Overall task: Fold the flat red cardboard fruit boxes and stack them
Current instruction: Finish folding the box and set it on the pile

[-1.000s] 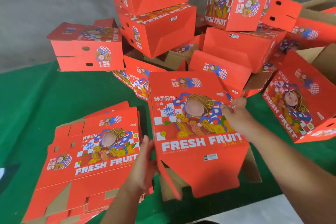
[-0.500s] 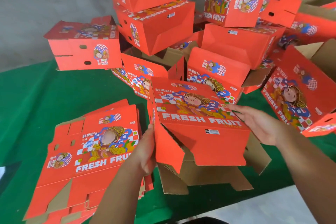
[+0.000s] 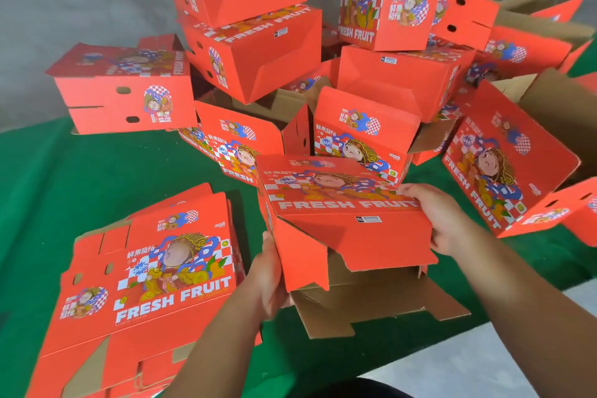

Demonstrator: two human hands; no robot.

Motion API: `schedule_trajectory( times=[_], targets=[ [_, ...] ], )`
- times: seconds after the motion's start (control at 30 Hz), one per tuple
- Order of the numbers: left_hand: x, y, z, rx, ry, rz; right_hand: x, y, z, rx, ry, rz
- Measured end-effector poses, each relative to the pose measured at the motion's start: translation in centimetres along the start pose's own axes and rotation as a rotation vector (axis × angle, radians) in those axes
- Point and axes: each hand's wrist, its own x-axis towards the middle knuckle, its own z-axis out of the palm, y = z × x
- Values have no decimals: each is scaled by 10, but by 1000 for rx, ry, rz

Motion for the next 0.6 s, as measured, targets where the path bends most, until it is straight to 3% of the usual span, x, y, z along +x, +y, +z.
schedule_trajectory(
  times=[0.13, 0.3, 0.47, 0.6],
  targets=[
    [-3, 6, -8, -23, -82, -61, -12, -17, 5, -16, -21, -12],
    [-9, 15, -24, -163, -174, -42, -24, -37, -12, 160, -329, -314],
    [-19, 28, -20, -197, -162, 292, -37, -37, 2, 52, -389, -521],
    [-26, 40, -22, -242, -126, 531, -46, -44, 16, 49, -368, -576]
  ],
)
